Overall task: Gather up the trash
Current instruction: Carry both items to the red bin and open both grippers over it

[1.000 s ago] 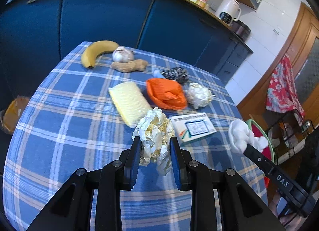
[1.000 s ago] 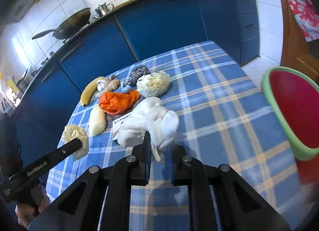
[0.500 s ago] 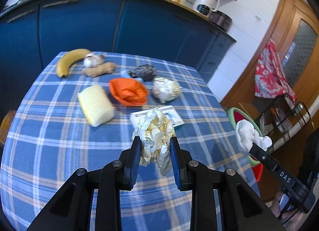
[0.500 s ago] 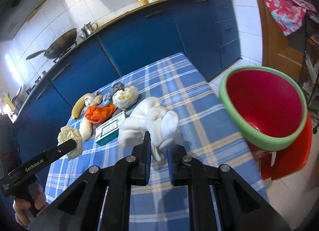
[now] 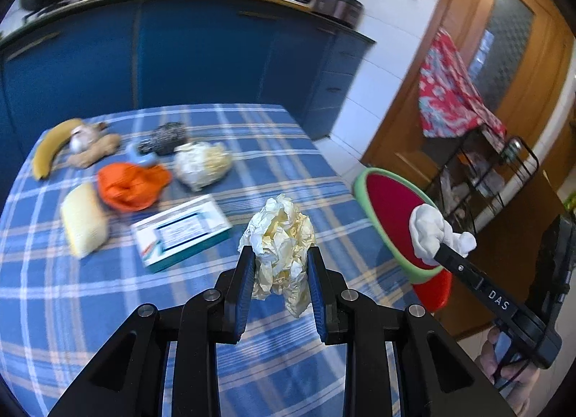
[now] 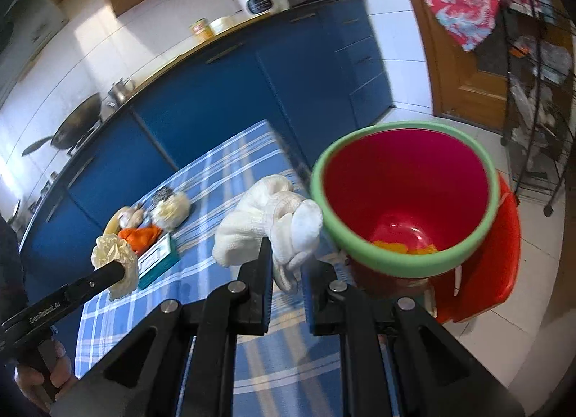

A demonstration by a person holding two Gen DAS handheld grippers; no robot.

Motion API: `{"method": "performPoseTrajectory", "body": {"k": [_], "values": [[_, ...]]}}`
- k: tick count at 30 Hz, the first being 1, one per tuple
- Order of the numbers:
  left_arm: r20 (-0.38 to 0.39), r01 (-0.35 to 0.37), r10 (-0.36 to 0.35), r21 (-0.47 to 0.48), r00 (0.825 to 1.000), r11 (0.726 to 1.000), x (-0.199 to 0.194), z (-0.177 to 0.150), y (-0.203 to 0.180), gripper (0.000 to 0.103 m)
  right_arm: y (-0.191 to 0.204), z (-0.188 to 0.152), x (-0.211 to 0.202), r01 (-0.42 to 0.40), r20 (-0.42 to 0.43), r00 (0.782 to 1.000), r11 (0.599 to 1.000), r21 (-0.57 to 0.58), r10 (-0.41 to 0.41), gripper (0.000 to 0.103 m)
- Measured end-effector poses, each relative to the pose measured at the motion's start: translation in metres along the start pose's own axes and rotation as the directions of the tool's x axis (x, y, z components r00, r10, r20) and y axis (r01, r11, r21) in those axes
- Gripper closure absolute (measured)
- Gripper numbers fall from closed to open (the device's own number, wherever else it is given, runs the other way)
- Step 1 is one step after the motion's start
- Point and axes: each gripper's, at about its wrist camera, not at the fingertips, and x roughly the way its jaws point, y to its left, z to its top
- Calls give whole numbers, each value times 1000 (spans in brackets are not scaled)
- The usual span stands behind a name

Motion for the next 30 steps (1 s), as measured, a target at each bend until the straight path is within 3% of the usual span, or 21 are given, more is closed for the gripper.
{"method": "performPoseTrajectory", "body": {"k": [12, 21, 27, 30], "values": [[-73, 91, -80, 164, 994, 982, 52, 20, -74, 74, -64, 15, 7, 82, -1, 997, 992, 95, -82, 86], [-120, 132, -109, 207, 987, 969, 91, 30, -107, 74, -96, 32, 21, 133, -3, 991, 984, 122, -134, 81], [-144, 145, -112, 242, 983, 959, 109, 31, -123, 74, -111, 38, 27, 141, 5, 990, 979, 148, -143, 65], [-157, 156, -120, 247, 980, 956, 116, 31, -129, 74, -117, 39, 25, 144, 12, 989, 977, 156, -148, 65]]}}
